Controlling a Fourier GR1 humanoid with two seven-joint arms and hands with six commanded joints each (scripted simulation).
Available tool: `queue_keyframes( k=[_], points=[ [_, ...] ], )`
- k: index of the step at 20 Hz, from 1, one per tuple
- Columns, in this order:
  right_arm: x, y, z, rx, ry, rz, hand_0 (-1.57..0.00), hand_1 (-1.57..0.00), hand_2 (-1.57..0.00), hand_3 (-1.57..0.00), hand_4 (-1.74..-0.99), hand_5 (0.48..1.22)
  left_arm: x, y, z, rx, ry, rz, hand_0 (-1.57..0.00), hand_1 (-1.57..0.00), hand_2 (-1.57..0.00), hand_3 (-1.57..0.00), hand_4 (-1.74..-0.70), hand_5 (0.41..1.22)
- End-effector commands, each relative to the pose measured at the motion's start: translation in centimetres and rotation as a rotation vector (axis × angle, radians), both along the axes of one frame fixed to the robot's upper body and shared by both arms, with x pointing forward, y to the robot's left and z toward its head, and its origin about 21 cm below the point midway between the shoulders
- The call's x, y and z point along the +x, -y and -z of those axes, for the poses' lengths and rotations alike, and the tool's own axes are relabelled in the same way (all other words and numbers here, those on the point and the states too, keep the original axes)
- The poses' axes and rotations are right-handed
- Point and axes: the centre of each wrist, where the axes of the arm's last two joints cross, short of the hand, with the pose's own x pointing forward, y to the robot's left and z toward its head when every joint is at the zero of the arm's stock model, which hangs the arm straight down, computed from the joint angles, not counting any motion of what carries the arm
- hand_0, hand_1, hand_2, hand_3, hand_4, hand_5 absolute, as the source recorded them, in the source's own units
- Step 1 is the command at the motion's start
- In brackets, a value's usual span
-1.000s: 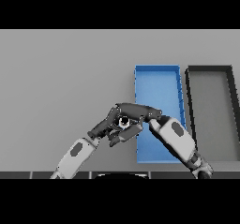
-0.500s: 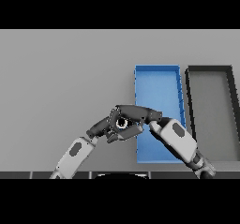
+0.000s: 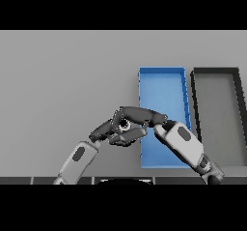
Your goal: Pick up the blue pipe and place it into the blue bin.
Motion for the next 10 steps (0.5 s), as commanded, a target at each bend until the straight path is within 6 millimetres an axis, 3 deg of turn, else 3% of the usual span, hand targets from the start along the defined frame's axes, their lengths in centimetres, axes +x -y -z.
queue_keyframes(
  k=[1,4,7,10],
  points=[
    [-0.2,0.0,0.3,-0.002,-0.002,-0.001,-1.57,-1.57,-1.57,-1.57,-1.487,1.219,0.4,-0.3,0.2,0.008,-0.024,-0.018,-0.07,-0.07,-0.06,-0.07,-0.88,0.671],
    [0.4,0.1,0.1,0.023,-0.039,0.013,-1.57,-1.57,-1.57,-1.57,-1.489,1.220,0.1,-0.1,0.4,0.035,-0.083,-0.052,-0.04,-0.03,-0.03,-0.03,-0.89,0.625],
    [0.7,0.4,-0.7,0.047,-0.203,-0.031,-1.57,-1.57,-1.57,-1.57,-1.490,1.221,-0.3,-0.1,0.4,0.021,-0.085,-0.046,-0.02,-0.02,-0.02,-0.02,-0.91,0.564],
    [1.0,0.7,-3.6,0.108,-0.280,-0.037,-1.57,-1.57,-1.57,-1.57,-1.490,1.221,-0.5,-0.2,0.5,0.025,-0.103,-0.042,-0.01,-0.01,-0.01,-0.01,-0.92,0.515]
  ],
)
